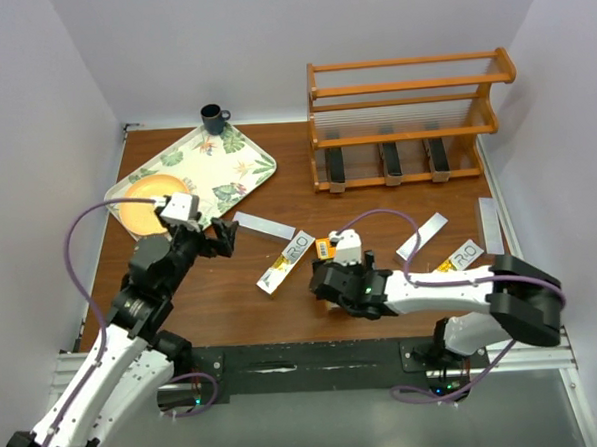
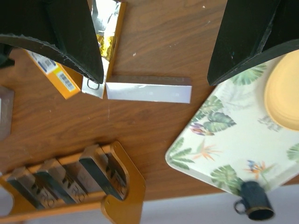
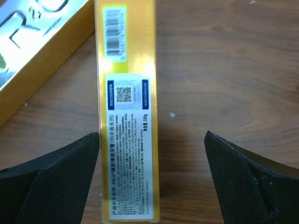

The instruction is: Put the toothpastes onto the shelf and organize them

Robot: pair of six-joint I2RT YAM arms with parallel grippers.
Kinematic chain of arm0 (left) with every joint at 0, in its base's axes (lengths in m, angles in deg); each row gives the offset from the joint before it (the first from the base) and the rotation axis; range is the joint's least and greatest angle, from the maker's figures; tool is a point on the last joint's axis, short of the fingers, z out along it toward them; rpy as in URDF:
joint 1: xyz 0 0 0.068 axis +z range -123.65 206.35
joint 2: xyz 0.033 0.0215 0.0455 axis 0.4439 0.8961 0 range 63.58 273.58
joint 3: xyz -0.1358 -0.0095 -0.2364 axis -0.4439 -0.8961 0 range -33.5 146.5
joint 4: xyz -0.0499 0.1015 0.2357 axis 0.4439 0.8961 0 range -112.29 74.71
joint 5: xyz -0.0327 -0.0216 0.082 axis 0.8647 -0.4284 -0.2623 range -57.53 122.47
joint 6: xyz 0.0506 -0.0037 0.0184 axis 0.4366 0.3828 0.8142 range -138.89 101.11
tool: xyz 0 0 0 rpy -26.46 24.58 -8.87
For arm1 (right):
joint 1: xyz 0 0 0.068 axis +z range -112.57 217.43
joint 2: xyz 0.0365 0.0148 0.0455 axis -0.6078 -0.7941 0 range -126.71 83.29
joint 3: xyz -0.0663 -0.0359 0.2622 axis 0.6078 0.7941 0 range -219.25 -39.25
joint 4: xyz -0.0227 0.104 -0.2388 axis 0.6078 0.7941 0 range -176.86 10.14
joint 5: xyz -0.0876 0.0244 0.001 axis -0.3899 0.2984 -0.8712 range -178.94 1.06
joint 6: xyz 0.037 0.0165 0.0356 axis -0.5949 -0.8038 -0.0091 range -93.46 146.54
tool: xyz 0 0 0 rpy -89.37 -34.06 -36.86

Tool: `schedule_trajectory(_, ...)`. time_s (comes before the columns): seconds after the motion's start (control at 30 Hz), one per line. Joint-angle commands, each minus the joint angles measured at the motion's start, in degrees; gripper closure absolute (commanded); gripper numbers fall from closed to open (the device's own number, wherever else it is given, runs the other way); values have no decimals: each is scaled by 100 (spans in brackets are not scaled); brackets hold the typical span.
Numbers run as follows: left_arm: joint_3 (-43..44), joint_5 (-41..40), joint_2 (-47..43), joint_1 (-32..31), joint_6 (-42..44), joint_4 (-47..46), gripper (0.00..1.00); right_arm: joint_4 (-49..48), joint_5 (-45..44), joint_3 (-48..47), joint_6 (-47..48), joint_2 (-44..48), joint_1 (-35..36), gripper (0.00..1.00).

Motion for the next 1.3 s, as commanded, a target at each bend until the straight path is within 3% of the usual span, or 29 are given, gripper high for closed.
schedule_trajectory(0.0,328,859,621,18,-29,28,1,-315,-296,329,396,851,-147,1)
schedule_trajectory(0.17,715,1185,1763,-157,-222,264,1,-746,55,584,1073,1731,-156,1)
schedule_trajectory(0.3,1329,869,2642,-631,-275,792,1,-667,73,812,1206,2364,-156,1)
schedule_trajectory(0.57,1647,-9,3847,-1650,-530,1003,0,-553,3,1279,1268,3515,-156,2)
schedule_trajectory(0.73,2007,-554,4743,-1959,-723,1232,2,-571,-6,1481,1259,3789,-164,1)
schedule_trajectory(1.27,2763,-617,6563,-2337,-943,1127,16,-711,-76,1727,1408,3877,-164,1)
